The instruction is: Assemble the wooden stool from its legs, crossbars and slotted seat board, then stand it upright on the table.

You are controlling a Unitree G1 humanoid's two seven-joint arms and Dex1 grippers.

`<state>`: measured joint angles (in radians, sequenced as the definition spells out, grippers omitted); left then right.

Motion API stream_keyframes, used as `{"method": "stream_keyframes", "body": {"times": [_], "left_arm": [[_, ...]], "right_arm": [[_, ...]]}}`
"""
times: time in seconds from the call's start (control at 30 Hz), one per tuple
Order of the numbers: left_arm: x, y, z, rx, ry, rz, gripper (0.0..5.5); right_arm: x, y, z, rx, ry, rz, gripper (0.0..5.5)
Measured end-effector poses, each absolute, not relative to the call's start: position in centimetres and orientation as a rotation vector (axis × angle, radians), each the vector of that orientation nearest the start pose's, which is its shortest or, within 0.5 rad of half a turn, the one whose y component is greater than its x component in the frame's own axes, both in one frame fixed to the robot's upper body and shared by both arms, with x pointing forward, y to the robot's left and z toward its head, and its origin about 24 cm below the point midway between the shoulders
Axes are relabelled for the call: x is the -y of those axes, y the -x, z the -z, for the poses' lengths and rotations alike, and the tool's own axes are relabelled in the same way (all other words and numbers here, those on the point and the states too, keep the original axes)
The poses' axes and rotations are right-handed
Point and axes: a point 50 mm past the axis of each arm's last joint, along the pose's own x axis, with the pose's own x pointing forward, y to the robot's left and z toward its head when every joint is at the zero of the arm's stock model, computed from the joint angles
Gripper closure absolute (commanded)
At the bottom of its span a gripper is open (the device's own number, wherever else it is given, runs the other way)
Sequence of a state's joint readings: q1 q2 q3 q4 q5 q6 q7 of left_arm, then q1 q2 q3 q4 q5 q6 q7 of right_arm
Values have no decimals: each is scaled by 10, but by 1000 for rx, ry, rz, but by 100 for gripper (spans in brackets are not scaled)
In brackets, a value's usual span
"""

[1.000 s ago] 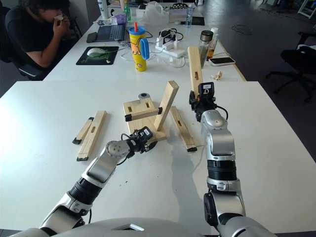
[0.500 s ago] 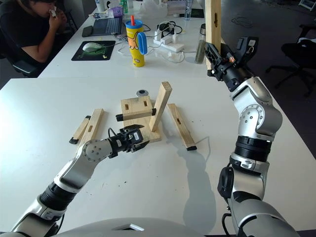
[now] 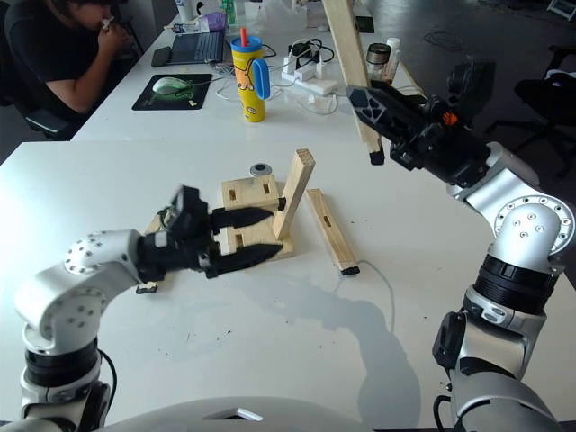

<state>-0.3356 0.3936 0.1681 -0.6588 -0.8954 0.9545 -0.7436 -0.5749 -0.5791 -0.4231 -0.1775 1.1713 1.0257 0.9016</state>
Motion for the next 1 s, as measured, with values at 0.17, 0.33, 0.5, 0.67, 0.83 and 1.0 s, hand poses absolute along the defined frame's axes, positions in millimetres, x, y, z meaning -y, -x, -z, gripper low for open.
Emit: {"method": "stream_keyframes", "body": {"times": [0.17, 0.33, 0.5, 0.67, 0.83, 1.0], "left_arm": [[-138, -222, -228, 133, 396, 1258, 160], [-139, -221, -221, 60, 516, 1254, 89], [-140, -216, -226, 54, 601, 1299, 56], [-147, -216, -230, 50, 618, 1300, 56], [-148, -218, -228, 12, 600, 1290, 118], [-146, -217, -223, -34, 588, 1304, 193]], "right_arm": [[179, -228, -222, -80, -429, -1552, 346], [168, -223, -197, -192, -450, -1588, 346], [166, -222, -187, -231, -445, -1595, 346], [170, -220, -186, -247, -427, -1623, 346], [172, -220, -184, -274, -400, -1641, 346], [172, -222, -179, -304, -368, -1654, 346]]}}
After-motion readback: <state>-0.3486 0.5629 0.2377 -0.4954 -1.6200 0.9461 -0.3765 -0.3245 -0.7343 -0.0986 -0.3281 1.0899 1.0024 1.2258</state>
